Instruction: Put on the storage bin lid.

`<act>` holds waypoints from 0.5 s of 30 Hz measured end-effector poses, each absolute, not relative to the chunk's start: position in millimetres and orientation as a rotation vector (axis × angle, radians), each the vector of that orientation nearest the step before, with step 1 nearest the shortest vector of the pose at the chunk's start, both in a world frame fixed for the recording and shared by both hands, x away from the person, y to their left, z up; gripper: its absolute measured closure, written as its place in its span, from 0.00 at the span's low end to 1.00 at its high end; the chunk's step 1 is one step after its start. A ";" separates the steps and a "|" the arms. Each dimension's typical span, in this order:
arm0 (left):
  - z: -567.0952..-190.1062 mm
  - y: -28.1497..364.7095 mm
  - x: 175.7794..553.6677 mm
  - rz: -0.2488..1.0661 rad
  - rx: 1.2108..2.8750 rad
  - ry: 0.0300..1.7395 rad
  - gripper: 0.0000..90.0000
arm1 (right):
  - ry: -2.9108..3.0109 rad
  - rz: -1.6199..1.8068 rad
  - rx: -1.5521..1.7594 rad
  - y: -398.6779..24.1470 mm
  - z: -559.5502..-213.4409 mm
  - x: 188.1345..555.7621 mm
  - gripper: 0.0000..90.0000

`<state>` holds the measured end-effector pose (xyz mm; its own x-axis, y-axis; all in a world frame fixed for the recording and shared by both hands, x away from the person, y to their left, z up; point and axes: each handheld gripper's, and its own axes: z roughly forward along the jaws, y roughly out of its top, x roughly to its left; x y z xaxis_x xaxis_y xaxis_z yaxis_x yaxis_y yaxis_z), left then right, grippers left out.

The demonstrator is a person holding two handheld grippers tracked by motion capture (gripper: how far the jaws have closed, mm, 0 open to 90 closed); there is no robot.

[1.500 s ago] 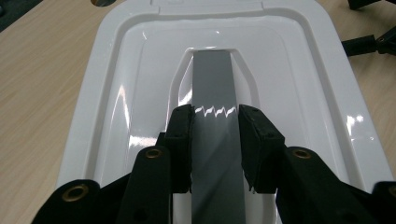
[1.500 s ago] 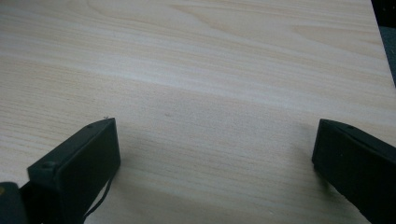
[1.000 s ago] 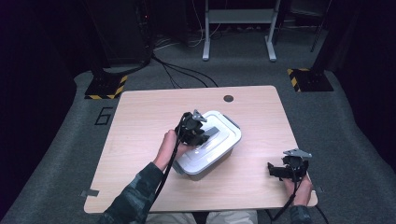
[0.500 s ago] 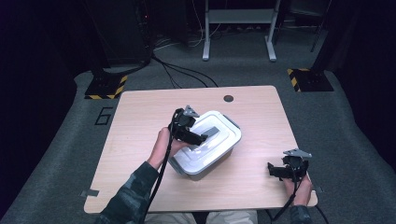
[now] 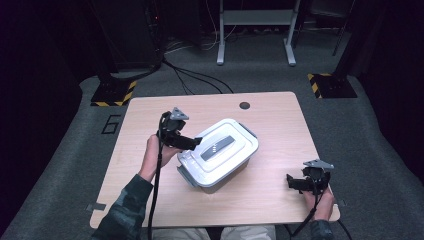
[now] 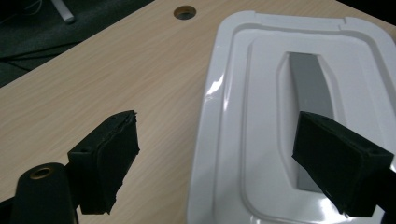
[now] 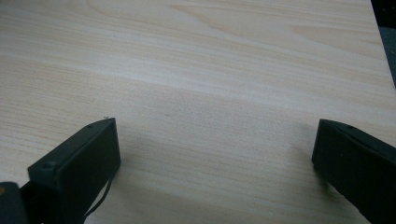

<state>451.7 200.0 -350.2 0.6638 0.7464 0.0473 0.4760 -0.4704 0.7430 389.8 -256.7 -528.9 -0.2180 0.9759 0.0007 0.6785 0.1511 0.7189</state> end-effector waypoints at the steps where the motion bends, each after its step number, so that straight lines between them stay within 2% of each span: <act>1: -350.3 204.9 451.6 0.490 2.146 0.953 0.15 | 1.962 0.833 1.572 -256.7 -528.9 389.8 0.00; 15: -370.8 270.7 446.5 0.533 2.091 1.126 0.10 | 1.961 0.832 1.573 -256.6 -528.9 389.8 0.00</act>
